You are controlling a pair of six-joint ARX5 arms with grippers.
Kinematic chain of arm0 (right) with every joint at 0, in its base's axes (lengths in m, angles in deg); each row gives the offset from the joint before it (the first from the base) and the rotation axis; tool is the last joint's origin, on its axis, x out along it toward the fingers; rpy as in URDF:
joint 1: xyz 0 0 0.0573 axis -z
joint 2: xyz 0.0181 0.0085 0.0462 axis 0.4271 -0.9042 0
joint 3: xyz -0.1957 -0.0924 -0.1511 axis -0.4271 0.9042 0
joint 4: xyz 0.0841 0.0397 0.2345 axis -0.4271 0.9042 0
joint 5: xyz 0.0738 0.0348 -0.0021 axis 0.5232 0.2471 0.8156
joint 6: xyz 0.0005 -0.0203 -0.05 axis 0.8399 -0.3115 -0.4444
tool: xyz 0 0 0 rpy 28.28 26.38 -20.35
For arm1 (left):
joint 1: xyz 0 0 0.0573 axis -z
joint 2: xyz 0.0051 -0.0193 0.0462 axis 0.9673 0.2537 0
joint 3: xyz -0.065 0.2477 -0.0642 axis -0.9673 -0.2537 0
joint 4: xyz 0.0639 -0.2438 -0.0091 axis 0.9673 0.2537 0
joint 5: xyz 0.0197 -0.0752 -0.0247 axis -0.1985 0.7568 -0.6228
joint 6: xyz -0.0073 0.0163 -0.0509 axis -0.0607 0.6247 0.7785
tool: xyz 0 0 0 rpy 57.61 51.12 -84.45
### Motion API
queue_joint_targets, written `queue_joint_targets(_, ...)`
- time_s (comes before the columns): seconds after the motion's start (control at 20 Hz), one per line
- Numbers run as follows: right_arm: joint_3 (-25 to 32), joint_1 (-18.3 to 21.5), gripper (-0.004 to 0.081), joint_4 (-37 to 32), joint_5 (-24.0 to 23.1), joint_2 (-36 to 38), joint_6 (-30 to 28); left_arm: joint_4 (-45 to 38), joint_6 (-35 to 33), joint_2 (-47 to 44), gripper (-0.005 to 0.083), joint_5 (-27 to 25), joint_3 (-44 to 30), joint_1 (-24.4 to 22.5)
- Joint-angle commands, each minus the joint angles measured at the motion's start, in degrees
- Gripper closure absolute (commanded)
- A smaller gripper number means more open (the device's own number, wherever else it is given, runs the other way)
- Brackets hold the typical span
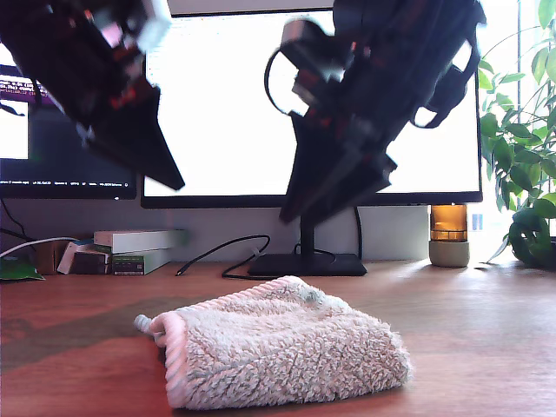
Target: Fold the tea towel to a neat square and place it to the right
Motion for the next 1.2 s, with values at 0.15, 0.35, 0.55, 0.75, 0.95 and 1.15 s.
queue_joint_targets(0.15, -1.51, 3.06, 0.0419, -0.98, 3.30, -6.47, 1.53, 0.09, 0.44, -1.27, 0.0797, 0.37, 0.20, 0.15)
queue_joint_targets(0.35, -4.37, 4.68, 0.0419, -1.16, 7.52, -8.46, 2.89, 0.07, 0.63, -1.27, 0.0797, 1.79, 0.20, 0.20)
queue_joint_targets(0.55, -6.97, 4.94, 0.0419, 1.31, 10.86, -11.08, 3.48, 0.07, 0.85, -1.27, 0.0797, 2.05, 0.20, 0.17)
queue_joint_targets(0.75, -7.74, 5.29, 0.0420, 3.54, 11.30, -12.35, 3.06, 0.33, 0.85, -1.27, 0.0797, 2.93, 0.20, 0.17)
queue_joint_targets(0.95, -7.74, 5.66, 0.0420, 5.27, 12.24, -12.61, 2.80, 0.66, 0.83, -1.27, 0.0797, 3.10, 0.20, 0.20)
queue_joint_targets(1.15, -7.74, 5.64, 0.0420, 5.49, 11.78, -13.11, 2.60, 1.53, 0.83, -1.27, 0.0797, 3.28, 0.20, 0.20)
